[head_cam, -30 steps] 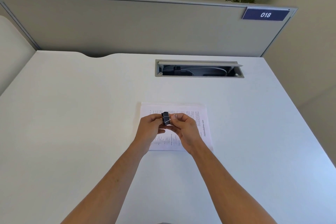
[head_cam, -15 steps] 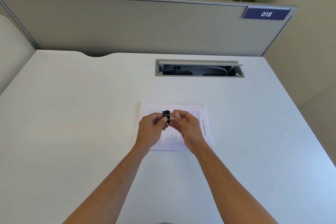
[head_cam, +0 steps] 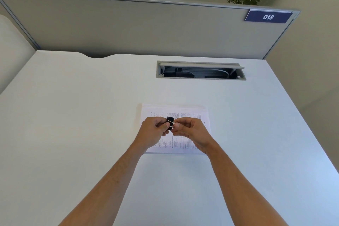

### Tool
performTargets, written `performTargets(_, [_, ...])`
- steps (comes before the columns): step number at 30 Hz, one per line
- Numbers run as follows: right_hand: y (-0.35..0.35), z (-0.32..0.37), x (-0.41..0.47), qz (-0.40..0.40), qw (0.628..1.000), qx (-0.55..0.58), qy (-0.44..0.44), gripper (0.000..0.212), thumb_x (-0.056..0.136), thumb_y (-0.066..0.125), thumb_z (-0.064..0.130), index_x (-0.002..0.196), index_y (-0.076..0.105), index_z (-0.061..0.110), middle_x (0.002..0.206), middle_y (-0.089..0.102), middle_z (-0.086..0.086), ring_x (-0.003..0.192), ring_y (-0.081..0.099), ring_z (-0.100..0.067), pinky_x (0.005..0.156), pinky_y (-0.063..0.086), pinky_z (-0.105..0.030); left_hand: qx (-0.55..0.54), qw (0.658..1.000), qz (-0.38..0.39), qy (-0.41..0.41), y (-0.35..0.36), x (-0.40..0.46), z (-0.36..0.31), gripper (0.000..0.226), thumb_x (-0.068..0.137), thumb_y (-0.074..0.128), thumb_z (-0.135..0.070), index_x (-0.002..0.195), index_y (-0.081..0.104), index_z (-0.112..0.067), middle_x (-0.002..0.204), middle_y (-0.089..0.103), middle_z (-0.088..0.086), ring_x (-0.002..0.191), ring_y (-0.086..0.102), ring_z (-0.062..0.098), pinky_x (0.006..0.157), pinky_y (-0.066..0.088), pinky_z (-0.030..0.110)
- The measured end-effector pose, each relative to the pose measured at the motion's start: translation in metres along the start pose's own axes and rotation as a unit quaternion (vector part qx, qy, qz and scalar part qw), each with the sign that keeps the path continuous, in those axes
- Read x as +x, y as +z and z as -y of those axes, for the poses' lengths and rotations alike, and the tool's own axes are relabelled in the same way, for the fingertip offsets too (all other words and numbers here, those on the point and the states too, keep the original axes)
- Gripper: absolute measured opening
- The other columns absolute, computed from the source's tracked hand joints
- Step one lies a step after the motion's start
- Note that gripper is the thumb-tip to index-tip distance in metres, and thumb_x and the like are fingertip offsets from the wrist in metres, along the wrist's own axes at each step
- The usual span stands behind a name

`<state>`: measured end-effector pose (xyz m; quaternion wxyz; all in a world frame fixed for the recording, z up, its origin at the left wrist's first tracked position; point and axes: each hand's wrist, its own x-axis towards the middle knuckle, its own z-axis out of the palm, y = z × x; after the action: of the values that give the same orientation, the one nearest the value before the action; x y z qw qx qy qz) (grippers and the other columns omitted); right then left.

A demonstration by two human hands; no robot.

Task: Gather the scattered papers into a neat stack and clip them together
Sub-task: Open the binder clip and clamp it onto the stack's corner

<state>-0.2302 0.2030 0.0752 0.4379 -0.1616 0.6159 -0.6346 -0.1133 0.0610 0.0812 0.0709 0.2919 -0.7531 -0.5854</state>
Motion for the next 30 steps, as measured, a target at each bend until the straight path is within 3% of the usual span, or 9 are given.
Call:
performTargets(4, [0.001,-0.006,0.001,-0.023,1.000,-0.004,-0.007,0.013,0.086,0.072,0.001,0.099,0.071,0.000,0.089,0.071,-0.021,0.080,0.073,-0.028,0.078,0.059,-0.033,-0.002,1.000,-0.004,0.000,0.002,0.001,0.001,0.022,0.093,0.061,-0.007,0.079,0.073,-0.020,0.075,0.073,0.014,0.066,0.065,0.018,0.079,0.056,0.044])
performTargets(13, [-0.004,-0.014,0.007,-0.079,0.996,0.001,-0.036,0.012,0.089,0.068,0.001,0.101,0.069,0.002,0.090,0.073,-0.018,0.083,0.073,-0.026,0.080,0.060,-0.034,-0.053,0.997,-0.055,-0.018,0.004,0.001,0.009,0.008,0.090,0.069,-0.018,0.086,0.075,-0.024,0.081,0.074,-0.002,0.076,0.068,0.014,0.079,0.057,0.035])
performTargets(15, [-0.016,-0.019,0.007,-0.131,0.990,0.016,-0.047,0.011,0.091,0.067,0.004,0.102,0.069,0.004,0.091,0.074,-0.016,0.084,0.071,-0.024,0.081,0.059,-0.034,-0.015,0.991,-0.125,-0.048,0.003,0.001,0.021,0.013,0.089,0.071,-0.025,0.099,0.073,-0.017,0.097,0.073,-0.003,0.088,0.067,0.011,0.085,0.052,0.029])
performTargets(17, [-0.030,-0.028,0.006,-0.201,0.978,-0.007,-0.052,0.015,0.091,0.069,0.008,0.105,0.070,0.005,0.092,0.074,-0.010,0.083,0.070,-0.016,0.081,0.057,-0.030,0.073,0.974,-0.186,-0.107,0.001,0.001,0.036,0.034,0.089,0.069,-0.031,0.117,0.067,-0.012,0.120,0.065,0.005,0.109,0.062,0.022,0.096,0.048,0.036])
performTargets(19, [-0.042,-0.037,0.003,-0.260,0.963,-0.037,-0.053,0.022,0.090,0.071,0.014,0.110,0.070,0.005,0.096,0.074,-0.003,0.085,0.069,-0.008,0.080,0.053,-0.018,0.153,0.953,-0.196,-0.173,-0.002,-0.001,0.046,0.051,0.088,0.067,-0.035,0.132,0.057,-0.010,0.133,0.056,0.013,0.124,0.052,0.032,0.102,0.045,0.043])
performTargets(21, [-0.051,-0.047,0.002,-0.299,0.951,-0.058,-0.051,0.027,0.090,0.072,0.018,0.113,0.069,0.007,0.101,0.073,-0.001,0.093,0.068,-0.008,0.083,0.051,-0.016,0.196,0.937,-0.179,-0.227,-0.002,-0.003,0.051,0.062,0.086,0.067,-0.037,0.137,0.050,-0.007,0.135,0.051,0.017,0.128,0.047,0.037,0.100,0.045,0.046])
performTargets(24, [-0.055,-0.057,0.000,-0.322,0.940,-0.099,-0.051,0.026,0.090,0.071,0.022,0.113,0.069,0.010,0.105,0.072,0.000,0.101,0.067,-0.014,0.089,0.049,-0.024,0.230,0.926,-0.167,-0.250,0.002,-0.003,0.054,0.063,0.084,0.067,-0.041,0.132,0.048,-0.005,0.131,0.052,0.017,0.126,0.047,0.037,0.097,0.047,0.047])
performTargets(28, [-0.053,-0.064,0.000,-0.320,0.936,-0.138,-0.054,0.007,0.091,0.069,0.020,0.096,0.068,0.025,0.091,0.067,0.019,0.091,0.061,0.002,0.077,0.043,-0.018,0.257,0.920,-0.148,-0.258,0.010,0.000,0.052,0.062,0.085,0.065,-0.041,0.131,0.044,-0.005,0.132,0.049,0.019,0.126,0.044,0.037,0.096,0.044,0.045])
performTargets(30, [-0.053,-0.070,0.001,-0.317,0.937,-0.140,-0.052,0.013,0.090,0.070,0.020,0.103,0.069,0.020,0.095,0.068,0.018,0.094,0.060,0.008,0.083,0.041,-0.018,0.266,0.918,-0.143,-0.258,0.012,0.000,0.052,0.061,0.085,0.066,-0.039,0.130,0.044,-0.004,0.131,0.048,0.019,0.126,0.043,0.037,0.095,0.045,0.044])
